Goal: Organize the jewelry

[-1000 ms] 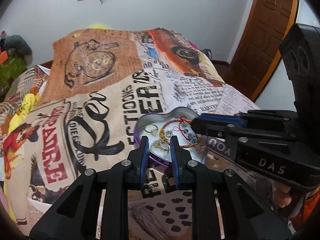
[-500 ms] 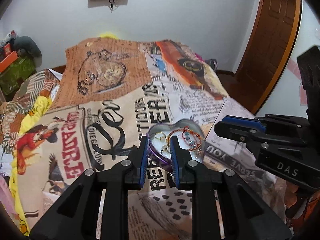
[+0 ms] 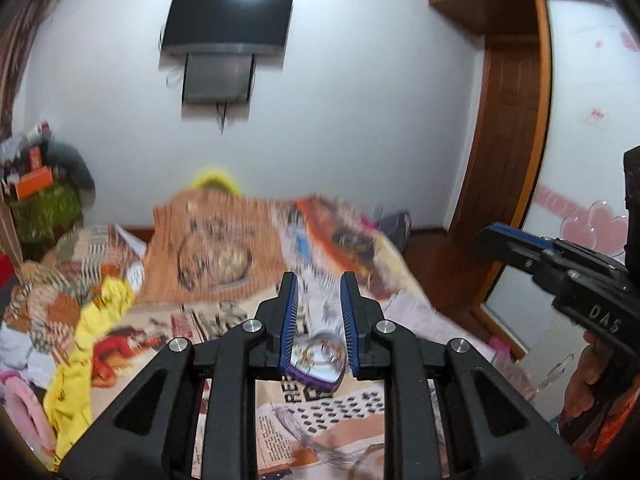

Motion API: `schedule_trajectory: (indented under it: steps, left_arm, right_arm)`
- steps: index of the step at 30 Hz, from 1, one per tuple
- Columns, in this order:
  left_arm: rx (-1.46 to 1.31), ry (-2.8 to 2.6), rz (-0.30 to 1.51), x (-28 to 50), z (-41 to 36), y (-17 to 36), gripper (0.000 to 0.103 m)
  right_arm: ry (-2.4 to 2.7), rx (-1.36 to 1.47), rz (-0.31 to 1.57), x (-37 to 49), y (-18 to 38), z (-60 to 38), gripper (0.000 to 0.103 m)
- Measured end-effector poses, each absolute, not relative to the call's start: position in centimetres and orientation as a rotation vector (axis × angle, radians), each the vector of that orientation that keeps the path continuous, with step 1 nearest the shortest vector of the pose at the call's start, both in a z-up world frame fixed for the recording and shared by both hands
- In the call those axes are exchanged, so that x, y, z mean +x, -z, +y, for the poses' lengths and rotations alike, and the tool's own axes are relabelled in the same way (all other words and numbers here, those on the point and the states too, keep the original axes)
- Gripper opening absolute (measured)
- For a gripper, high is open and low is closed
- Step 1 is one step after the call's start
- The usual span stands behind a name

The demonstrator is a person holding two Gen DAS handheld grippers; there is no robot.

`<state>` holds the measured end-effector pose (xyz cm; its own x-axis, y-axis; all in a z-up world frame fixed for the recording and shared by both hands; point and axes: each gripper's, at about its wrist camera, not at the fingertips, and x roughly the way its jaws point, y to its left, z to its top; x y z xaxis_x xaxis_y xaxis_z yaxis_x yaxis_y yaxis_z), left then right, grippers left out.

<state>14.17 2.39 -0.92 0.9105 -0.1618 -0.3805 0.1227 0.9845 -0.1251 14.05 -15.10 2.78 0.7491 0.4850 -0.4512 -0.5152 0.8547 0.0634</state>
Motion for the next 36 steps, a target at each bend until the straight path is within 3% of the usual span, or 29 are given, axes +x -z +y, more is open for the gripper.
schedule_trajectory:
  steps: [7,9,11,13,14,18,19,36]
  left_arm:
    - [-0.055,0.080,0.178,6.6,1.5,-3.0,0.048]
    - [-0.054,0.064,0.139,4.9,1.4,-3.2,0.055]
    - [-0.058,0.047,0.122,3.9,1.4,-3.2,0.071]
    - [-0.069,0.029,0.112,3.1,1.4,-3.0,0.094]
    - [-0.072,0.016,0.103,2.8,1.4,-2.9,0.097]
    - [-0.061,-0.019,0.107,2.0,1.4,-2.3,0.098]
    - [-0.063,-0.018,0.112,2.0,1.4,-2.2,0.098]
    - [-0.064,-0.020,0.134,0.9,0.8,-1.6,0.098]
  right_arm:
    - [-0.517,-0.014,0.219,6.3,-8.2,-17.2,0.017]
    - [-0.493,-0.009,0.163,4.4,-8.8,-17.4,0.036]
    - [-0.460,-0.001,0.119,2.9,-8.8,-17.5,0.058]
    - [-0.424,0.010,0.076,1.4,-8.6,-17.5,0.068]
    - [-0.415,0.008,0.070,1.2,-8.4,-17.4,0.075]
    - [-0.362,0.002,0.064,0.5,-7.9,-16.9,0.101]
    - [-0.353,0.003,0.066,0.6,-7.7,-16.9,0.103]
    - [-0.337,-0.009,0.117,-0.5,-7.2,-18.2,0.103]
